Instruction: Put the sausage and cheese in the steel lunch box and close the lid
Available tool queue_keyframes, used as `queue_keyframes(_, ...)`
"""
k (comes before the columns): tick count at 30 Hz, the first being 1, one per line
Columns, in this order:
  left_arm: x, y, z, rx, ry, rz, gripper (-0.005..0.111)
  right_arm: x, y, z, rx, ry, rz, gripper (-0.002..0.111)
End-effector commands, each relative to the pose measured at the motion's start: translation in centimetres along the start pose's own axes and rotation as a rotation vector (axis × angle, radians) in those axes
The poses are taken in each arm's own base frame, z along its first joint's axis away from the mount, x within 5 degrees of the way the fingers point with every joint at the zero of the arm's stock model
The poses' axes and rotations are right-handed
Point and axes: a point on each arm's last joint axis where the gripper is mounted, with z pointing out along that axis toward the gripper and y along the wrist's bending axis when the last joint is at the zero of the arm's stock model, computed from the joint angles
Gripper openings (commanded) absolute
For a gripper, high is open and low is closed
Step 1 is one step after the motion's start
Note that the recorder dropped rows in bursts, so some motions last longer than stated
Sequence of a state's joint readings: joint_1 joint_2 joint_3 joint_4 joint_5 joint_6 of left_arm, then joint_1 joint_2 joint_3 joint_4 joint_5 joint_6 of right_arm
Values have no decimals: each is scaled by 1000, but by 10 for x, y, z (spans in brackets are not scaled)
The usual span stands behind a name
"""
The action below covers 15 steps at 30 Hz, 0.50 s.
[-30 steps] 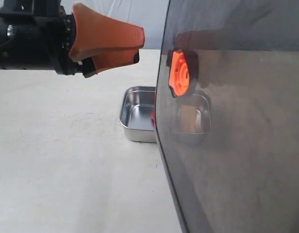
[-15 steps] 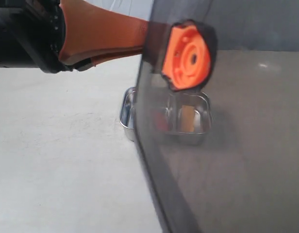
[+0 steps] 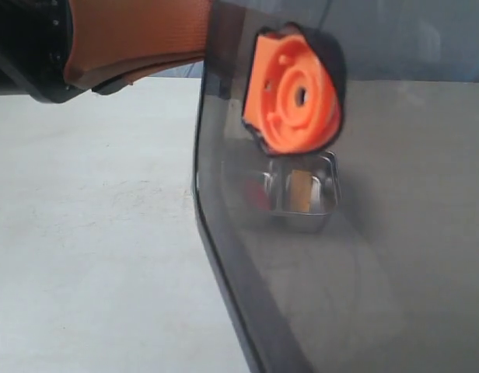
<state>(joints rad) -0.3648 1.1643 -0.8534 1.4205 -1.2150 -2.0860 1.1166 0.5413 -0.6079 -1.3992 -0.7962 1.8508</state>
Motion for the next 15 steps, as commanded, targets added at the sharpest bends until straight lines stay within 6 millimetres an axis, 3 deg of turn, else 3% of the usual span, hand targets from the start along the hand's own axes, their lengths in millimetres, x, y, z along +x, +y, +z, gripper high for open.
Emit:
queue_keyframes(1,2,-8,-1,8,21,31,3,-5,9,-6,-13,-32,-35,-1)
queue_keyframes(6,3,-8,-1,3,28,34,26,-8,20,-17,-6,-77,-85,-1)
queue_keyframes(7,2,-8,-1,7,21,31,38,-8,22,-20,13,-80,-92,-1)
queue_keyframes(9,0,-10,0,27,-8,18,48,-7,19,-21,63,-70,-72,-1)
queue_keyframes(15,6,-23,13,123,5,-15,50,-8,16,-21,90,-81,-68,-1)
